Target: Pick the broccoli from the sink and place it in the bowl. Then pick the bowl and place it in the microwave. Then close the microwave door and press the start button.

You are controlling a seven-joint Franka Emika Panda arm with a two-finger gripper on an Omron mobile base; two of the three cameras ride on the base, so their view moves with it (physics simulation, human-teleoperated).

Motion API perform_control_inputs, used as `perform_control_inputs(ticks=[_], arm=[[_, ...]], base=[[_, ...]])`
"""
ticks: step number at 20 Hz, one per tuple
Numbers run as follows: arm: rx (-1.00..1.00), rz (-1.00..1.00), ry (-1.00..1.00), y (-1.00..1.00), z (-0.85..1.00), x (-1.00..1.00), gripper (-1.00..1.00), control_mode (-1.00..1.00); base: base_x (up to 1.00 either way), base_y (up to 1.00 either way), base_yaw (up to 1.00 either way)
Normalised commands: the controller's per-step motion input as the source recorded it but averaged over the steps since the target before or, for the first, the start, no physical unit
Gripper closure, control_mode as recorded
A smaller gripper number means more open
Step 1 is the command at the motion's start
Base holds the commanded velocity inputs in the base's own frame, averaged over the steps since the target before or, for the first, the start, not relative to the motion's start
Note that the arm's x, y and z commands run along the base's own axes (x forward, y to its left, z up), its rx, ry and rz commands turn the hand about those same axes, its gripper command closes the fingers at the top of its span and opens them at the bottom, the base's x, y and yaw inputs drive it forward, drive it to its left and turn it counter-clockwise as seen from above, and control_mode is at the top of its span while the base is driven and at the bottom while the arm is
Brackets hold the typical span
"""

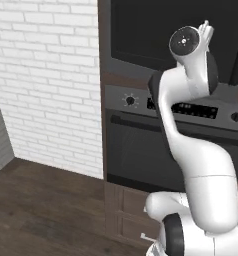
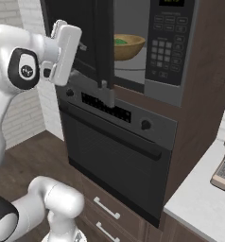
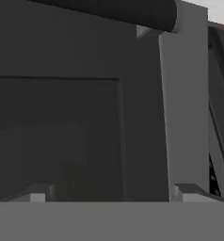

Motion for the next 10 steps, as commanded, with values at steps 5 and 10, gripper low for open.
perform_control_inputs(ticks=[5, 10], arm=[[0.10, 0.00, -0.03, -0.53, 0.00, 0.40, -1.00, -1.00], [0.08, 0.00, -0.06, -0.53, 0.00, 0.50, -1.00, -1.00]], base=[[0.00, 0.00, 0.00], [0.00, 0.00, 0.00]])
